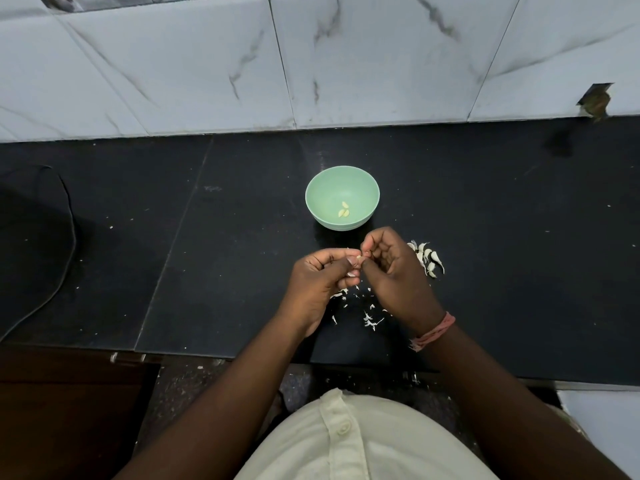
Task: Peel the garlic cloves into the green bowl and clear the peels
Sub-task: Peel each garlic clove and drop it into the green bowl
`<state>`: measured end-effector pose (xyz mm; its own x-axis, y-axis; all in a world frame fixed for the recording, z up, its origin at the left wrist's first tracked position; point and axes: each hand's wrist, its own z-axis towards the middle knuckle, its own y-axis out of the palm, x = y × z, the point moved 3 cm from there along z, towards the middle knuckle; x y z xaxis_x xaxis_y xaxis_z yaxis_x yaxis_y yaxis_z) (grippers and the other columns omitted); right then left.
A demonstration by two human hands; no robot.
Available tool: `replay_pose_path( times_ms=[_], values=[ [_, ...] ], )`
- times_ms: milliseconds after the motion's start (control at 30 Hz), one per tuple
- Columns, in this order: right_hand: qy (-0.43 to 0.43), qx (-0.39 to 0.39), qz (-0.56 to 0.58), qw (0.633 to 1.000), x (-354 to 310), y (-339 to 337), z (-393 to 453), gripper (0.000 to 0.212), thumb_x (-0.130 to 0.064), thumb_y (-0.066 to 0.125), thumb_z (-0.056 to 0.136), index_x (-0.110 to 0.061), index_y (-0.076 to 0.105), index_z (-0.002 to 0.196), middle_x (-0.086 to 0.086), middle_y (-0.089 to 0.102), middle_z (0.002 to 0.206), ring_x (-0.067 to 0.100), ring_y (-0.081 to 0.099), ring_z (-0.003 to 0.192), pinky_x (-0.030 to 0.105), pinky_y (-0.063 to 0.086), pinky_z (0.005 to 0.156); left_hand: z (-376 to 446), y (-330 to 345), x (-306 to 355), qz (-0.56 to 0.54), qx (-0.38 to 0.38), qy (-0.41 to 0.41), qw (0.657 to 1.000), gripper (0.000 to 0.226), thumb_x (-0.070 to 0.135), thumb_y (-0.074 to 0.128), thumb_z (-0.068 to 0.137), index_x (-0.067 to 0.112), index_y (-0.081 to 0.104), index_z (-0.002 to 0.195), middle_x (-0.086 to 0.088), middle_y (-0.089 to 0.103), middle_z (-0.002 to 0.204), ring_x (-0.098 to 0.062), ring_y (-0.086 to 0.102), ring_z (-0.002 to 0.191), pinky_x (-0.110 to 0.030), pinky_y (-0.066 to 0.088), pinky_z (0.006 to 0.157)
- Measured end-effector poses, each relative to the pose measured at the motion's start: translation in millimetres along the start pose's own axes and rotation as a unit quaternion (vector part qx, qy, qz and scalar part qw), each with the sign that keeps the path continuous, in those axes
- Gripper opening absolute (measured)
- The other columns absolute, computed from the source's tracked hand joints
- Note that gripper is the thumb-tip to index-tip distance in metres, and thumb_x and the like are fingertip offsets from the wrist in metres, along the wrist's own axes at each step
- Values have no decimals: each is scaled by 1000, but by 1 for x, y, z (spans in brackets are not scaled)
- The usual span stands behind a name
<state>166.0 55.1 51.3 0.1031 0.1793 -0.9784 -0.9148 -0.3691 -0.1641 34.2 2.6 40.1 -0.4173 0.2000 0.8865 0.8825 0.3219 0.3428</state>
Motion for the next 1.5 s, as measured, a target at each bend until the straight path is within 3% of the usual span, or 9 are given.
replay_pose_path(
  times_ms=[167, 433, 600, 667, 933, 1167, 1300, 1500],
  values=[
    [5, -5, -4, 1000, 1, -3, 1, 21, 7, 61, 89, -10, 58, 101, 16, 61, 88, 17, 58, 76, 30, 53, 69, 0, -1, -3, -18, 0, -8, 1000, 32, 12, 77, 78, -4, 73, 106, -21, 71, 96, -24, 66, 83, -25, 59, 74],
    [-9, -44, -46, 998, 2, 1, -2, 23, -3, 57, 94, -21, 55, 108, 3, 60, 91, 18, 60, 81, 34, 54, 74, 0, -2, -6, -88, 6, -42, 995, 24, 2, 70, 85, -2, 72, 108, -20, 73, 105, -20, 70, 88, -25, 60, 77],
    [21, 34, 10, 999, -1, 1, -2, 21, 5, 58, 93, -10, 57, 108, 8, 60, 93, 8, 59, 81, 19, 50, 75, 1, 0, -7, -141, 22, -62, 988, 25, 2, 64, 92, -4, 68, 116, -20, 73, 104, -18, 71, 89, -25, 60, 82],
    [39, 43, 0, 998, 3, 0, 0, 17, -2, 62, 93, -13, 61, 106, 9, 64, 96, 14, 62, 84, 22, 51, 76, 1, 1, -6, -138, 27, -58, 988, 23, 1, 63, 93, -4, 69, 114, -18, 74, 99, -18, 72, 86, -25, 60, 81],
    [43, 8, -45, 998, 7, 0, 4, 4, -15, 67, 94, -15, 63, 91, 11, 65, 79, 11, 56, 66, 25, 47, 61, 4, 0, -5, -81, 30, -31, 996, 20, 2, 65, 92, -4, 71, 110, -19, 72, 99, -16, 68, 80, -23, 59, 77],
    [40, -32, -69, 996, 3, -1, 8, 11, -6, 62, 95, -4, 60, 85, -11, 57, 65, -2, 49, 55, 12, 39, 56, 6, -6, -3, 25, 9, 11, 1000, 19, 1, 65, 92, -4, 73, 108, -24, 72, 98, -20, 66, 84, -24, 57, 75],
    [29, -43, -90, 995, 1, 0, 8, 13, -4, 60, 96, -4, 60, 83, -10, 57, 66, -3, 52, 56, 10, 38, 56, 6, -6, 1, 68, 13, 23, 997, 17, 2, 68, 90, -3, 75, 106, -27, 73, 98, -21, 66, 81, -26, 58, 75],
    [60, -35, -74, 995, 3, 1, 9, 10, -9, 61, 97, -8, 65, 87, -7, 65, 72, -3, 53, 57, 11, 38, 56, 9, -9, 8, 114, 10, 31, 993, 17, 6, 72, 88, 1, 76, 104, -17, 76, 90, -20, 64, 77, -28, 56, 76]
  ],
)
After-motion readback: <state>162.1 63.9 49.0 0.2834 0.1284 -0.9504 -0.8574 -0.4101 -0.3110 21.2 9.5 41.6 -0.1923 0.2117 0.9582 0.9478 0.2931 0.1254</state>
